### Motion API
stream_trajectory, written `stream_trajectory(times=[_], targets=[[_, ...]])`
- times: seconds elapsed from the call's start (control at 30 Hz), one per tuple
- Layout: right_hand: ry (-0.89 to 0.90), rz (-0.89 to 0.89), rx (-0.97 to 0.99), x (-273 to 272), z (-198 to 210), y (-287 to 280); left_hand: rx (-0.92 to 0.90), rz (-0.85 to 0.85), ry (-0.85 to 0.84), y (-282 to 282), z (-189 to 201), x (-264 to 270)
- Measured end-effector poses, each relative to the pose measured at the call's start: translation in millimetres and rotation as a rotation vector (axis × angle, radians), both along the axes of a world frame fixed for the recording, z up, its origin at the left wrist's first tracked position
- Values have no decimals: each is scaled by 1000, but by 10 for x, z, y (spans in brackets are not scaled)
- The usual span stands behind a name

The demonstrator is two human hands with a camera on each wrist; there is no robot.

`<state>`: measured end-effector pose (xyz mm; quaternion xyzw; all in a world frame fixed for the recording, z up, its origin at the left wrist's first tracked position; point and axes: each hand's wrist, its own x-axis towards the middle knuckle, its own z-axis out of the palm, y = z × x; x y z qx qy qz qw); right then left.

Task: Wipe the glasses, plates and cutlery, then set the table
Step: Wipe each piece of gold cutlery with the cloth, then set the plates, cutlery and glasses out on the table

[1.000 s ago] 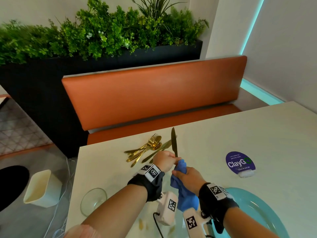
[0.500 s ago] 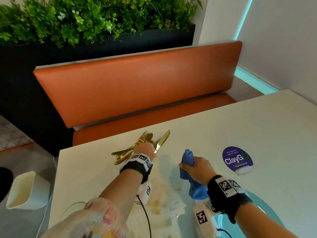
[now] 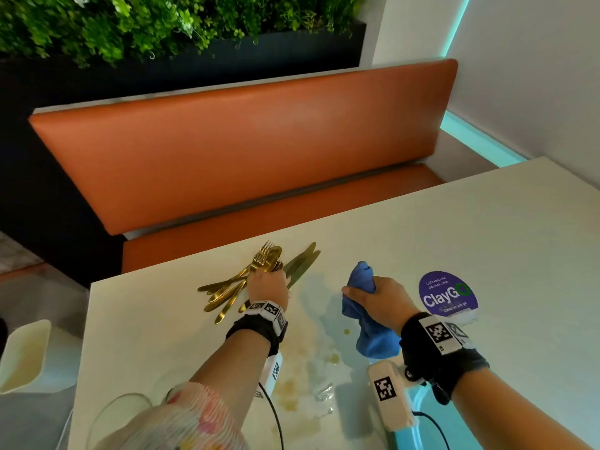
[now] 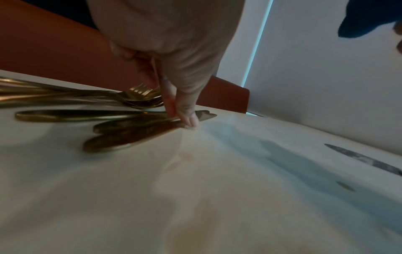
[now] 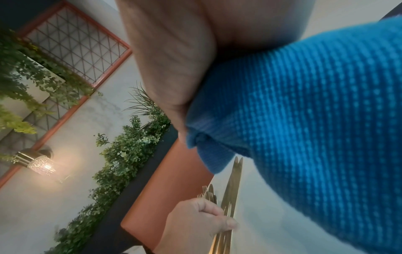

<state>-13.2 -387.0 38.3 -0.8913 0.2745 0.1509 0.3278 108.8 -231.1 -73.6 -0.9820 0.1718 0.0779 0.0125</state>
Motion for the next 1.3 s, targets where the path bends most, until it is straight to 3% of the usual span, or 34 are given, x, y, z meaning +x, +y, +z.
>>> stream_trajectory(times=[0.1,0.2,0.3,0.4,0.53,0.73,0.87,1.03,1.23,1.3], targets=[[-33,-91,147,10,37,27,-106,-44,41,-45,150,-52],[-103,-244,369,61,72,68,-543,38,273,-95,488,-98],[-167,-335,542,144,113,126,-866,-64,545,-108,916,-171],[-178,-336,595,225,154,246,-934,-120,750,-74,1180,-237],[-209,-282,712,303,300,475,-864,-151,514,103,1359,-268],[-360,-71,945,383,417,528,-1075,-9,680,572,1602,-232],[-398,159,859,463,546,662,-1107,28,708,833,1689,-194],[-467,201,505,648,627,797,-1029,11,577,1074,1750,-112],[-406,297,441,780,661,1003,-1117,-53,674,1271,1786,-83],[-393,323,420,795,666,1073,-1084,-91,625,1299,1771,-62]])
